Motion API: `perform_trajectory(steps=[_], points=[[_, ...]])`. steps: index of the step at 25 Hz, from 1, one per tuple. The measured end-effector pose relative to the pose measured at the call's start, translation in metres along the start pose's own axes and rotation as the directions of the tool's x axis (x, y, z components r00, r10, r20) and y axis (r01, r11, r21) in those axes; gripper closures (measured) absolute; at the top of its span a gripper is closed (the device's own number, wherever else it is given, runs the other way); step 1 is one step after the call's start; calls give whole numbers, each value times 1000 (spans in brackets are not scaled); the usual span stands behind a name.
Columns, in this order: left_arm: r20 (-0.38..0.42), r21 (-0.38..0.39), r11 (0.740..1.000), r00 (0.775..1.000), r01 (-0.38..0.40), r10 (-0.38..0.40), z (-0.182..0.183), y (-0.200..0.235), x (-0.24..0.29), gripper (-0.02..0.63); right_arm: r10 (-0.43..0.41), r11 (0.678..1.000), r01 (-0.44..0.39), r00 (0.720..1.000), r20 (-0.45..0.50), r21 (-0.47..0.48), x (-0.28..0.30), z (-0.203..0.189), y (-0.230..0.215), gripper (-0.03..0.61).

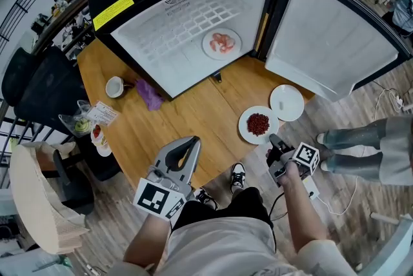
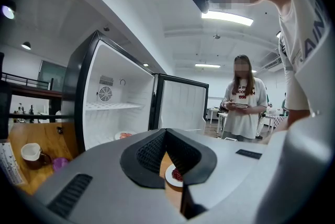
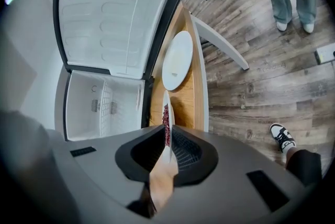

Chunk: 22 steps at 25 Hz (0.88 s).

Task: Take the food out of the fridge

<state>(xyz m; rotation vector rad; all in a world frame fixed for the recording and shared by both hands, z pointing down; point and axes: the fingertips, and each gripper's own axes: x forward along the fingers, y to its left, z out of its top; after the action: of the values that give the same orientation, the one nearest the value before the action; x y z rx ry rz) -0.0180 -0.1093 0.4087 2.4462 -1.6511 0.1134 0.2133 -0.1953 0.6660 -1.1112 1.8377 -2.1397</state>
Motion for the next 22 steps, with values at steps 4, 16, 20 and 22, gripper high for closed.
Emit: perform_trajectory(steps=[4,16,20,22], points=[[-1,-4,1000,1000,-2,2,-2,0,-1,606,-50,998,50,999,-15,-47,-1,1,1,497],[-3,-13,1000,1000,-7,7,-4,3,-3,606,-135,989,130,989,-67,-68,5,-7,-17,431],[-5,-13,1000,1000,-9,9,-5,4,-4,606,-137,989,133,988,-70,-70,10,-8,-20,425],[-4,-13,1000,1000,-10,10,-5,5,-4,606,-143,987,137,987,-76,-82,11,-9,-21,420]])
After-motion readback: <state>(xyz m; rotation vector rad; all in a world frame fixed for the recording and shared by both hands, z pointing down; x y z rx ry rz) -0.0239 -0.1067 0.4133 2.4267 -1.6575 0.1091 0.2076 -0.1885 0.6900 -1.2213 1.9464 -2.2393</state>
